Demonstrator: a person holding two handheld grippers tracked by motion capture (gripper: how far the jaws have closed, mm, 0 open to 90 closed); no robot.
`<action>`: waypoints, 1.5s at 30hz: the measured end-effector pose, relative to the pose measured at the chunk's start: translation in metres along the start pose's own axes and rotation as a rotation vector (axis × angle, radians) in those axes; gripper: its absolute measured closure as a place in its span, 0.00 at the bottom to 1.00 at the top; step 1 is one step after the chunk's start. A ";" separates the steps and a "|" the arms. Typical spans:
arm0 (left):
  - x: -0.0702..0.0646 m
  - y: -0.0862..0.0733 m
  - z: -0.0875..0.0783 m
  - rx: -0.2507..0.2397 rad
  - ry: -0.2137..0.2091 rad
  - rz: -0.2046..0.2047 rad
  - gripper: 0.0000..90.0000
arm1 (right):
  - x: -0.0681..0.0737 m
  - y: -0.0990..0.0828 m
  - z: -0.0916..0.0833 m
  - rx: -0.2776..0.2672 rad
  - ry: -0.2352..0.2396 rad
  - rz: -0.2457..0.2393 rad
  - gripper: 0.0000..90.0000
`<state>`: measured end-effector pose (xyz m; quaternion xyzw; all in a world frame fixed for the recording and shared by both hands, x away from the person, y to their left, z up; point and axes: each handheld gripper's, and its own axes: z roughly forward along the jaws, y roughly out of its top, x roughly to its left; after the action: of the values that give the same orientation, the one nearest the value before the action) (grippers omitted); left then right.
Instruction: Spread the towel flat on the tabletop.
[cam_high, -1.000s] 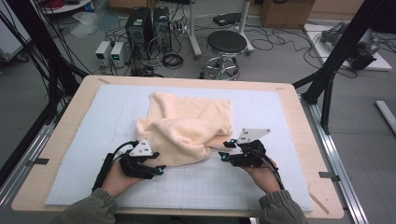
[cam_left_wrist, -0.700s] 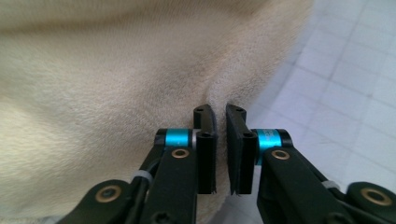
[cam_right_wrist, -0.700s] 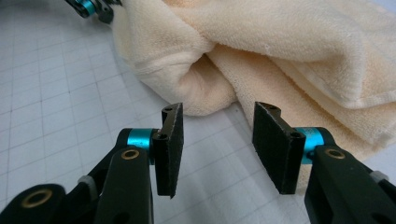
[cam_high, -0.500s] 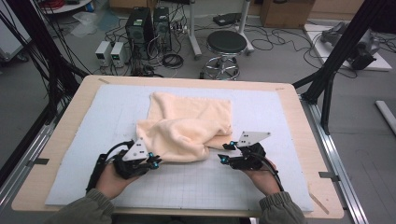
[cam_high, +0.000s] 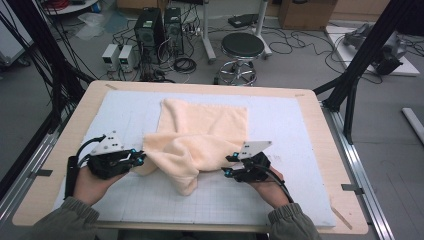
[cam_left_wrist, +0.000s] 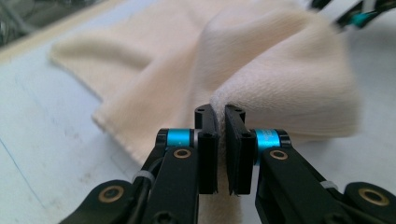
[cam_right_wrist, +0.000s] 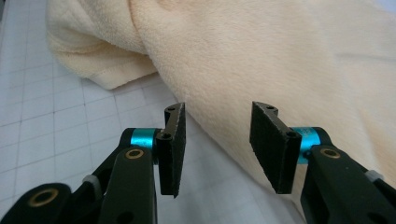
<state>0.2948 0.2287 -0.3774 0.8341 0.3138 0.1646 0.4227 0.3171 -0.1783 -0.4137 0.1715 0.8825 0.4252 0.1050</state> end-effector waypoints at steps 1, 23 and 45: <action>0.005 -0.005 0.009 0.013 0.010 -0.019 0.93 | 0.001 0.001 0.006 0.013 0.012 -0.007 0.62; -0.042 0.031 -0.027 -0.088 -0.048 0.136 0.93 | 0.008 0.014 -0.055 -0.040 0.023 -0.061 0.94; 0.056 0.013 0.072 0.116 0.112 -0.138 0.91 | -0.108 0.011 0.017 0.105 -0.144 0.243 0.89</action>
<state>0.3808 0.2172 -0.4086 0.8231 0.4024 0.1631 0.3661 0.4246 -0.2021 -0.4114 0.3122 0.8665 0.3747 0.1067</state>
